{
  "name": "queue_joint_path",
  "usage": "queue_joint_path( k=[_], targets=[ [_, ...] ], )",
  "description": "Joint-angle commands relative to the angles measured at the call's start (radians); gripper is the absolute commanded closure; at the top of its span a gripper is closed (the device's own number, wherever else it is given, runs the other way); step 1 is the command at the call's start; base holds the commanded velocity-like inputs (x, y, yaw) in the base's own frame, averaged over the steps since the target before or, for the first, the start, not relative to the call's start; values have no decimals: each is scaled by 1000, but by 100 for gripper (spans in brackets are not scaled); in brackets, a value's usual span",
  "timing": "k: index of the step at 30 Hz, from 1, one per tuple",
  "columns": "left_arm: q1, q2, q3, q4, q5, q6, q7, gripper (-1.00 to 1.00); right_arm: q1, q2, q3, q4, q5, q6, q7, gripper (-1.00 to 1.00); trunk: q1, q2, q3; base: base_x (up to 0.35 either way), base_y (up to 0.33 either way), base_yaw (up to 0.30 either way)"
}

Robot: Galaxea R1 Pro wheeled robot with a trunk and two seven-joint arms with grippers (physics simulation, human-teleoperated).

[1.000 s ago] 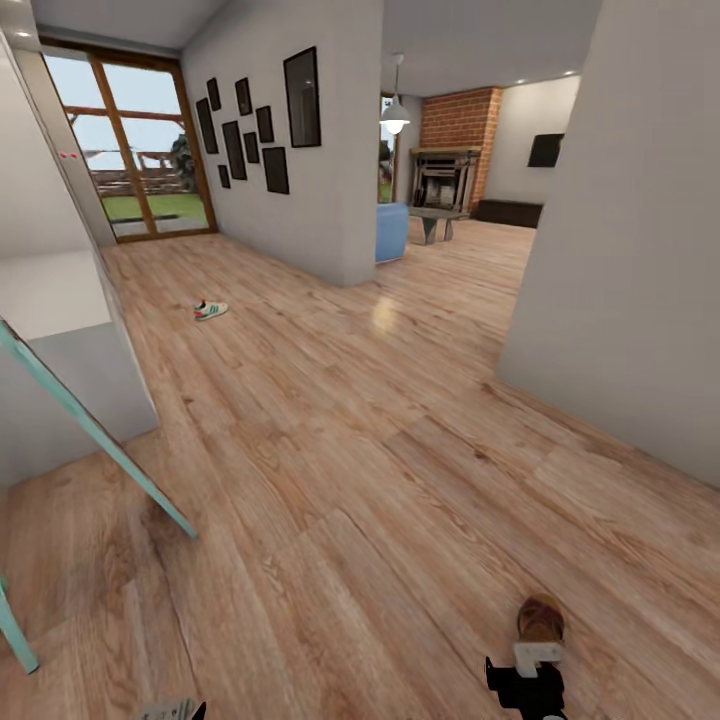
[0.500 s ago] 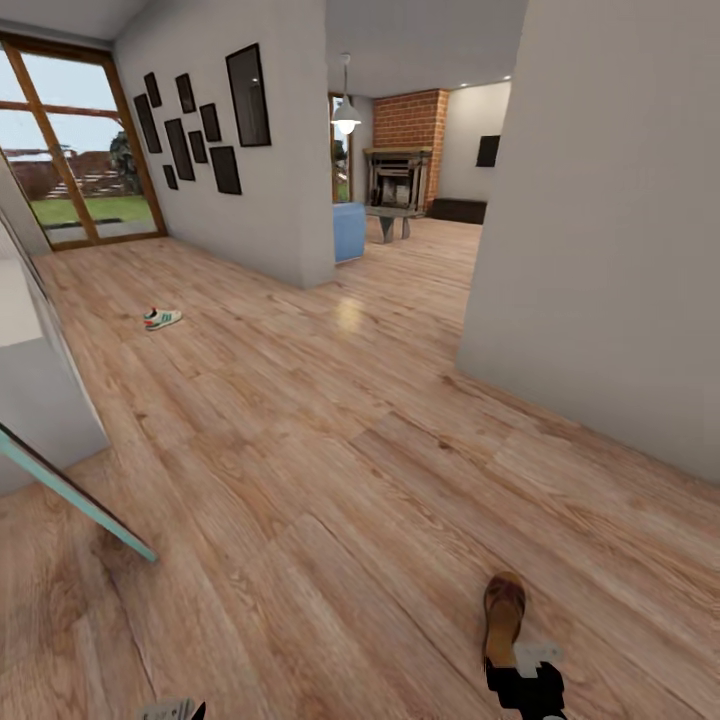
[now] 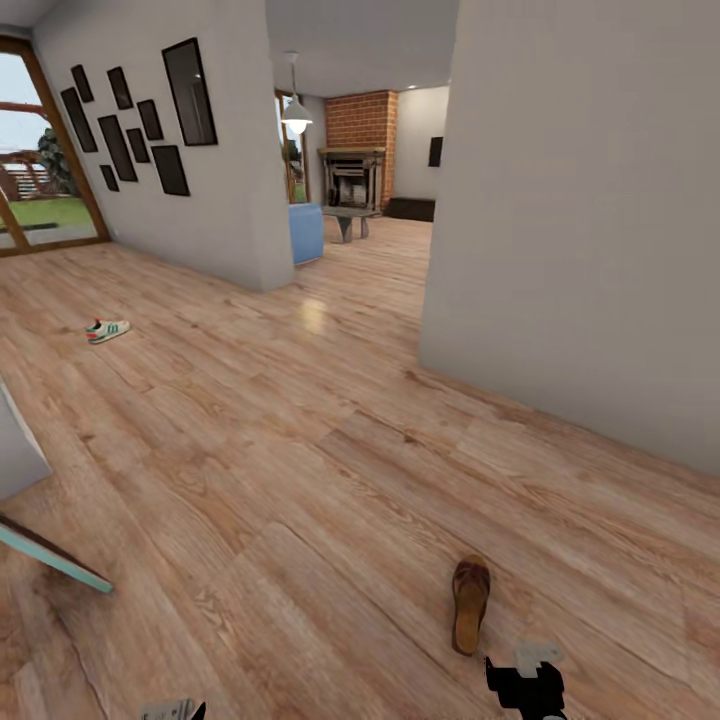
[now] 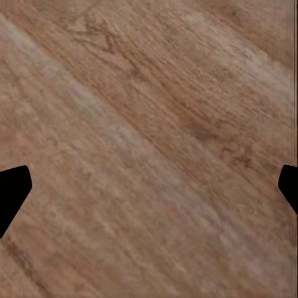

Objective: Pick up the two gym shoes and the two sandals from the corridor floor and place them onto the hallstand (shoe rack) in the corridor, making sure they are on the rack and not on the floor. Arrange them so the two gym shoes are next to each other and the two sandals are next to each other.

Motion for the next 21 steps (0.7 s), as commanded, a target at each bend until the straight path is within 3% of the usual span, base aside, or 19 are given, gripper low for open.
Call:
queue_joint_path(
  k=[1, 21],
  targets=[
    [0, 0, 9, 0, -10, -4, -4, -100, -1, 0, -8, 1, 11, -3, -3, -100, 0, 0, -1, 0, 0, -265],
    [0, 0, 9, 0, -10, -4, -4, -100, -1, 1, -8, 1, 11, -3, -3, -100, 0, 0, -1, 0, 0, -261]
  ],
)
